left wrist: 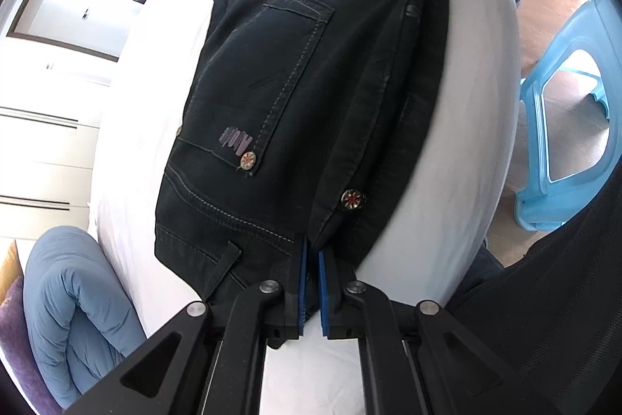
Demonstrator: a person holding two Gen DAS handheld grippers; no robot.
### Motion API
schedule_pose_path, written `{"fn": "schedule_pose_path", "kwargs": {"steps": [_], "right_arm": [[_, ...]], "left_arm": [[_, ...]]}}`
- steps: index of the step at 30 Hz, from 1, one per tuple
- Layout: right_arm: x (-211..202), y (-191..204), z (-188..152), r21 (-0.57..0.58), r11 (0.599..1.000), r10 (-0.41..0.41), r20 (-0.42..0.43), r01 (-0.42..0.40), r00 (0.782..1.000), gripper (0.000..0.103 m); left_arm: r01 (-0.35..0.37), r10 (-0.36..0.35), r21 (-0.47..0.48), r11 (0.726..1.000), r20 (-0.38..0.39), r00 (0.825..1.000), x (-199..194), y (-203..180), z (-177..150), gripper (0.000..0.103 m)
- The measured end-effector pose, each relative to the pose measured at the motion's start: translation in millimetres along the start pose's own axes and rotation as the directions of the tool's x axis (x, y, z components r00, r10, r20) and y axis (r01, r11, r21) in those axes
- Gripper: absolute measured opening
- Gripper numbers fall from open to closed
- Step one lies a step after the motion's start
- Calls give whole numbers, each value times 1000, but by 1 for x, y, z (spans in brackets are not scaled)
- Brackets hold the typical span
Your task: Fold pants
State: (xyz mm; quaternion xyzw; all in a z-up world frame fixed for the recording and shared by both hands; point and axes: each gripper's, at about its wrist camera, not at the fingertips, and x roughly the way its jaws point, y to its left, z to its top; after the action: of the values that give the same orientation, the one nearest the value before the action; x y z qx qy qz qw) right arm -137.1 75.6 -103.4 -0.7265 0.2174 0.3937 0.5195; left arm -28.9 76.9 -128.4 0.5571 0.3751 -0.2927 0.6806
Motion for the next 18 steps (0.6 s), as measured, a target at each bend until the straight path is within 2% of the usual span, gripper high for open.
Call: {"fn": "schedule_pose_path", "kwargs": {"steps": [3,4,10,14,15,16,18], "right_arm": [[0,6,4,19,1000,0,-3,0,1000,2],[0,11,18,18,1000,-1,-5,1,1000,2],[-1,20,27,23,1000,3,-10,-3,1000,3],[11,24,30,58,998,7,-28,-5,1000,4],[12,24,30,78,997,2,-29,0,1000,4],[11,23,30,104,995,-3,-29,6,1000,4],[10,22,31,156,987,-26,-32,30,999,6]], "left_arm": [[7,-7,-17,1000,5,1000,0,8,-15,5],[9,-9,-17,1000,6,1000,0,8,-17,5],[24,-23,-49,999,7,1000,15,13,-16,5],[3,-2,-61,998,11,1000,20,15,-15,9],[-8,8,-65,998,7,1000,19,16,-14,18],[-24,24,-79,997,-7,1000,16,17,-14,42],[-36,34,-118,992,-15,999,9,22,-16,70]]}}
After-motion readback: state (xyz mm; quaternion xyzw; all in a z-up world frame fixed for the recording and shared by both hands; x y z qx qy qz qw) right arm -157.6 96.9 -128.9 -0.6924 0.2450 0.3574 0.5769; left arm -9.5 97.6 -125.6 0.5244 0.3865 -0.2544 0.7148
